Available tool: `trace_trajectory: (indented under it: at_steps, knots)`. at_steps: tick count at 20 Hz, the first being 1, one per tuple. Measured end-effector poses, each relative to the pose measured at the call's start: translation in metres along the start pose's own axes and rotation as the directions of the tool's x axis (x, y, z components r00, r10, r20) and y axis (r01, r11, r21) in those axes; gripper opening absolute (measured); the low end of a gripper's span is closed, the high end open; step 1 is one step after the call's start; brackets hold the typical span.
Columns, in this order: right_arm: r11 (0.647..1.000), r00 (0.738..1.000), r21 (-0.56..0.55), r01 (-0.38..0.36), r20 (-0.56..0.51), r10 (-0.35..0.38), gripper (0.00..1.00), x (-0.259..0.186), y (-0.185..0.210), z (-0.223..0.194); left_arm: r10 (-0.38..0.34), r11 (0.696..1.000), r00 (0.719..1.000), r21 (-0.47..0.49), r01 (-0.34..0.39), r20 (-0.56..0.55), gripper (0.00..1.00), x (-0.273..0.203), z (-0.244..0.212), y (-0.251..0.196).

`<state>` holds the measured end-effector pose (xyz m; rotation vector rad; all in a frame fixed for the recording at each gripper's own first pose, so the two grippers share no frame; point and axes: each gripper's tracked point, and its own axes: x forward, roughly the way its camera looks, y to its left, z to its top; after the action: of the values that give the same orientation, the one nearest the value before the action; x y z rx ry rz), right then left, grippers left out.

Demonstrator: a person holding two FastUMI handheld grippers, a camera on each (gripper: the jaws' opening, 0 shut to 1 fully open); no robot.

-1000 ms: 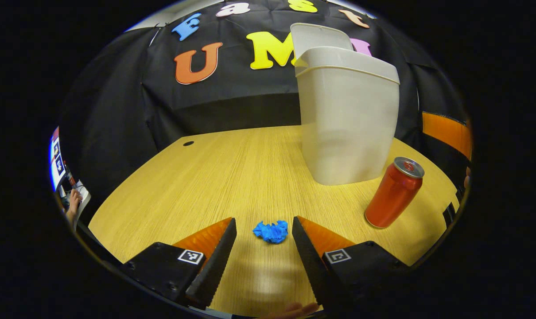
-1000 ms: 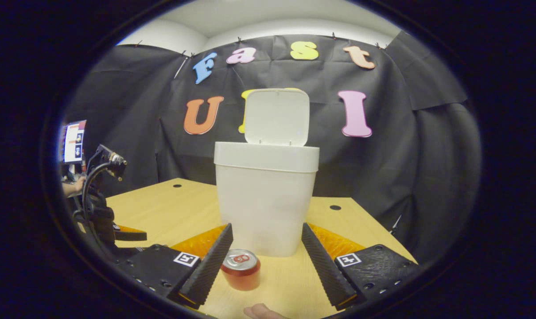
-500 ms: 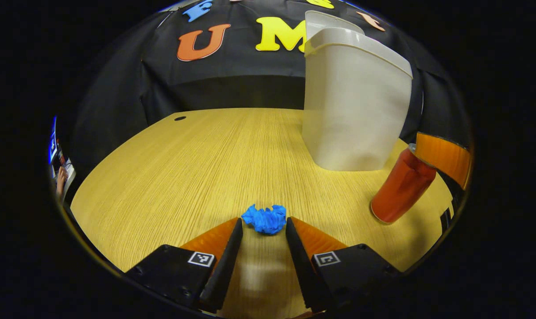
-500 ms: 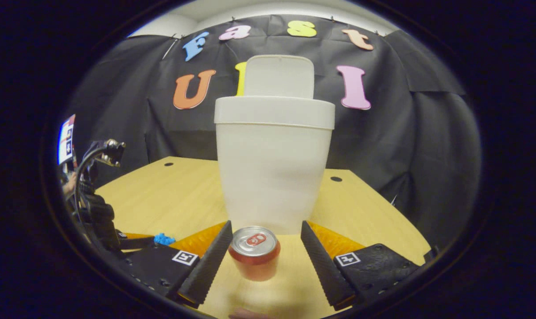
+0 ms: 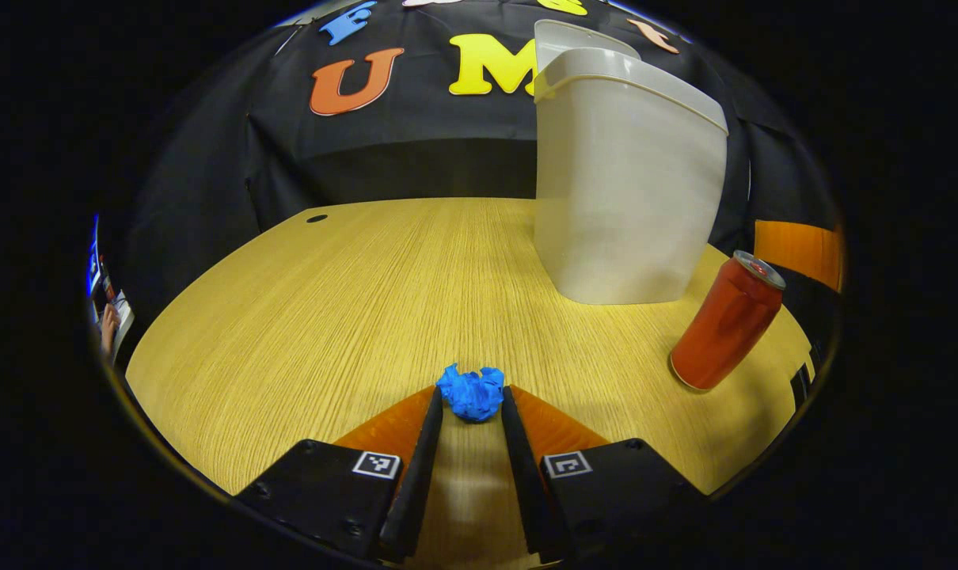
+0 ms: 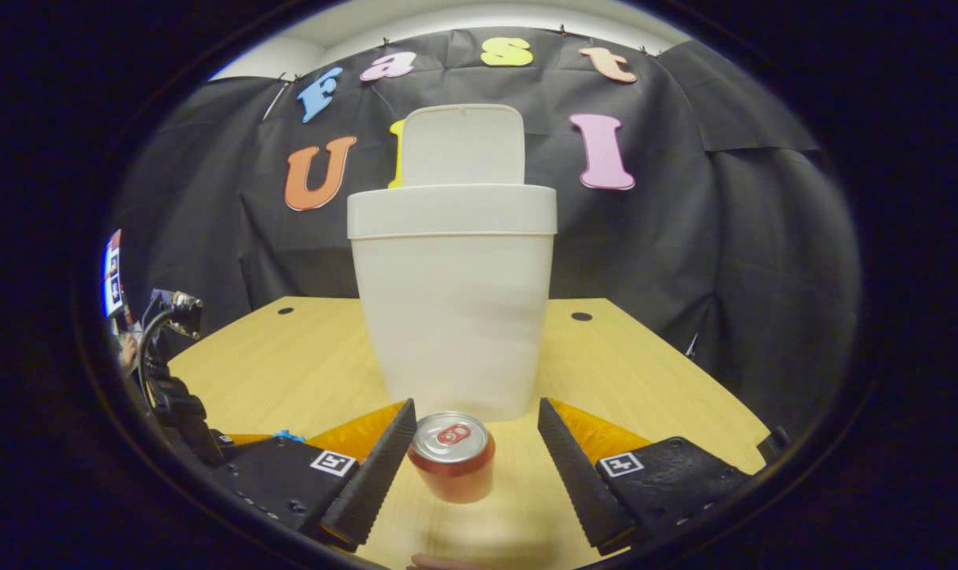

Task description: Press the lid of the desktop garbage bin to open it, pick up the crumpled paper on the desktop and throw it into the bin, then pick up the pop can on the desktop and drop it into the bin, and finally close the garbage bin lid.

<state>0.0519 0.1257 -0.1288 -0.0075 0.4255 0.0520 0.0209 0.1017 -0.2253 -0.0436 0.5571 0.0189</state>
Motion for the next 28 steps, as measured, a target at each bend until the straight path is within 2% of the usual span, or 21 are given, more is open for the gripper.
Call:
trace_trajectory:
  at_steps: [3, 4, 6, 11, 18, 21, 23, 28]
  knots:
    - [1.000, 0.999, -0.018, -0.007, -0.032, 0.006, 0.96, 0.005, 0.004, -0.011, 0.017, 1.000, 1.000, -0.025, -0.017, 0.005, 0.45, -0.001, 0.003, 0.008]
    - [1.000, 0.999, -0.008, -0.028, -0.031, 0.027, 0.96, 0.004, 0.008, -0.009, 0.011, 0.999, 1.000, -0.040, -0.011, 0.006, 0.36, 0.001, 0.003, 0.008]
    - [0.999, 0.998, 0.014, -0.047, -0.040, 0.047, 0.99, 0.006, 0.009, -0.011, 0.004, 1.000, 1.000, -0.027, -0.004, 0.007, 0.34, 0.002, 0.002, 0.008]
    - [0.999, 0.999, 0.027, -0.036, -0.011, 0.037, 0.95, 0.002, 0.004, -0.003, -0.009, 1.000, 1.000, -0.024, 0.009, 0.008, 0.34, -0.004, -0.001, -0.007]
    - [0.999, 0.995, -0.022, -0.030, -0.096, 0.028, 0.96, 0.015, 0.012, -0.032, -0.018, 1.000, 1.000, -0.002, 0.018, 0.013, 0.34, -0.005, -0.002, -0.010]
    - [1.000, 0.986, 0.009, -0.006, -0.169, 0.007, 0.96, 0.025, 0.006, -0.049, -0.012, 1.000, 1.000, 0.009, 0.012, 0.018, 0.34, -0.004, -0.003, -0.007]
    - [1.000, 0.981, 0.022, -0.002, -0.196, 0.006, 0.91, 0.028, 0.004, -0.056, -0.011, 1.000, 1.000, 0.011, 0.010, 0.020, 0.34, -0.004, -0.003, -0.007]
    - [1.000, 0.973, 0.023, -0.013, -0.228, 0.018, 0.89, 0.029, 0.008, -0.064, -0.009, 1.000, 1.000, 0.014, 0.009, 0.026, 0.34, -0.002, -0.002, -0.005]
